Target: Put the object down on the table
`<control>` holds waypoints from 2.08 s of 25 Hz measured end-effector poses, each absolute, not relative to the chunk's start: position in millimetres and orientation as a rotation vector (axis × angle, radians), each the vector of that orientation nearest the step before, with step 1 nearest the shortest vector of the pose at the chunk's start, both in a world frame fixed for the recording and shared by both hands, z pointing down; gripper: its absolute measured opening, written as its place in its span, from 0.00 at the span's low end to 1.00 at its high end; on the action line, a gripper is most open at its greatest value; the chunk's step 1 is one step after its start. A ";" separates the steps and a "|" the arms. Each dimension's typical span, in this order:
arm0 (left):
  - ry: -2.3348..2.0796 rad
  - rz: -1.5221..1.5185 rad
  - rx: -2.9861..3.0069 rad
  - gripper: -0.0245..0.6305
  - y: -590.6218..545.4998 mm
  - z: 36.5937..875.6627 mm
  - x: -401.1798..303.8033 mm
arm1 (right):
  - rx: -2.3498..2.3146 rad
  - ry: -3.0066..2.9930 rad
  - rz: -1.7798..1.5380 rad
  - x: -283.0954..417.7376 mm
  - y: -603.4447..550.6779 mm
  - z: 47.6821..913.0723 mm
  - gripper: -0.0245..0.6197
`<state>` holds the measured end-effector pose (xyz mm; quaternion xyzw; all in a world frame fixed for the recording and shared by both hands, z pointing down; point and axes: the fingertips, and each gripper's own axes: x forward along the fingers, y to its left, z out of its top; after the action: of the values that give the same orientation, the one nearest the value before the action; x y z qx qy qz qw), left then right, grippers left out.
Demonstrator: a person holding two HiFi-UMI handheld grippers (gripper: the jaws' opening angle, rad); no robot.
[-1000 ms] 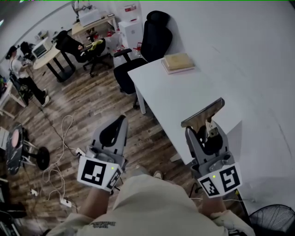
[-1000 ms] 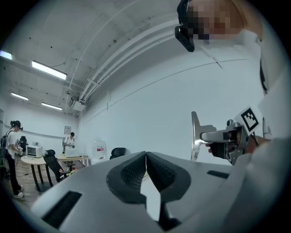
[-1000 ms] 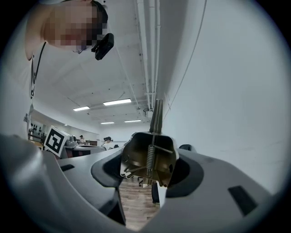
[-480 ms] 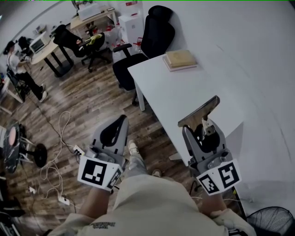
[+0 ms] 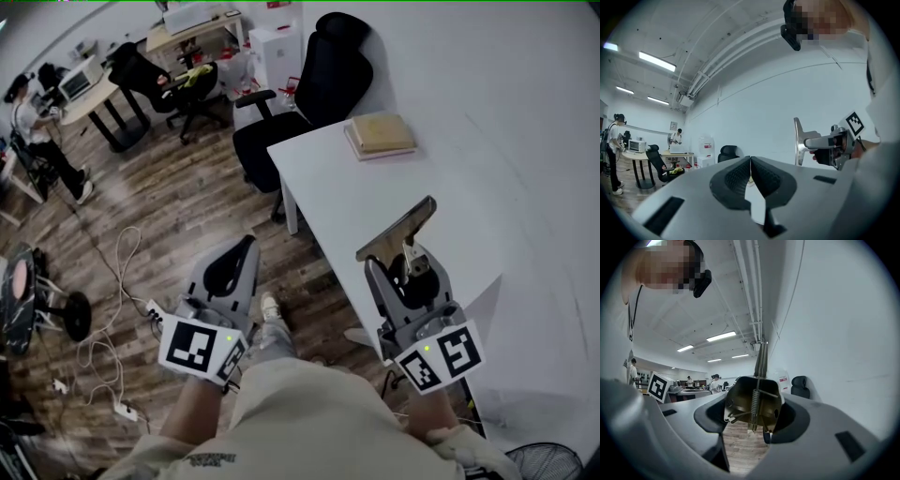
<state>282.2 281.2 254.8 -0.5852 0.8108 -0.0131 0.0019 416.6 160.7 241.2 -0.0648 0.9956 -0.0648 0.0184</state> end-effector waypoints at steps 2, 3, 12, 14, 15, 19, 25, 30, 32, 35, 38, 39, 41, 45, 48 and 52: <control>2.556 -0.032 -1.828 0.07 274.6 257.1 257.5 | -0.189 3.109 -0.204 392.2 154.3 244.2 0.41; 2.562 -0.023 -1.827 0.07 270.8 257.6 244.4 | -0.184 3.117 -0.203 379.1 150.5 245.0 0.41; 2.571 -0.025 -1.825 0.07 244.6 255.0 116.4 | -0.137 3.150 -0.196 243.5 127.9 242.0 0.41; 2.570 -0.035 -1.829 0.07 241.9 256.0 86.6 | -0.138 3.157 -0.193 213.2 125.3 241.7 0.41; 2.569 -0.039 -1.831 0.07 240.4 256.2 71.9 | -0.141 3.158 -0.194 198.2 123.6 241.6 0.41; 2.561 -0.048 -1.846 0.07 232.4 257.2 14.5 | -0.157 3.167 -0.213 140.1 115.2 242.6 0.41; 2.519 -0.057 -1.924 0.07 217.7 266.2 -45.2 | -0.217 3.171 -0.331 78.4 99.4 252.3 0.41; 2.508 -0.055 -1.958 0.07 209.4 277.6 -79.8 | -0.308 3.208 -0.366 49.8 82.8 275.1 0.41; 2.512 -0.061 -1.982 0.07 200.1 281.9 -88.9 | -0.345 3.224 -0.371 41.1 70.4 285.1 0.41; 2.510 -0.079 -2.017 0.07 180.5 286.6 -103.1 | -0.388 3.218 -0.446 28.1 49.7 295.9 0.41; 2.506 -0.110 -2.048 0.07 159.2 297.3 -115.7 | -0.408 3.204 -0.547 16.2 29.2 311.3 0.41; 2.506 -0.128 -2.058 0.07 151.3 302.3 -120.3 | -0.416 3.199 -0.580 12.4 21.1 317.3 0.41; 2.509 -0.157 -2.079 0.07 134.6 312.3 -130.8 | -0.438 3.189 -0.632 4.7 3.3 329.0 0.41; 2.500 -0.190 -2.128 0.07 103.1 327.5 -151.6 | -0.497 3.156 -0.737 -11.8 -30.2 348.5 0.41; 2.484 -0.224 -2.166 0.07 76.2 335.1 -166.2 | -0.535 3.141 -0.802 -23.6 -54.2 360.9 0.41; 2.462 -0.263 -2.218 0.07 29.9 354.1 -186.3 | -0.570 3.132 -0.911 -44.3 -92.3 389.0 0.41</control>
<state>-186.3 29.9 354.1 -0.6645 0.7375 -0.0789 -0.0912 -44.3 -92.3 389.0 -0.1714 0.9425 -0.2742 -0.0847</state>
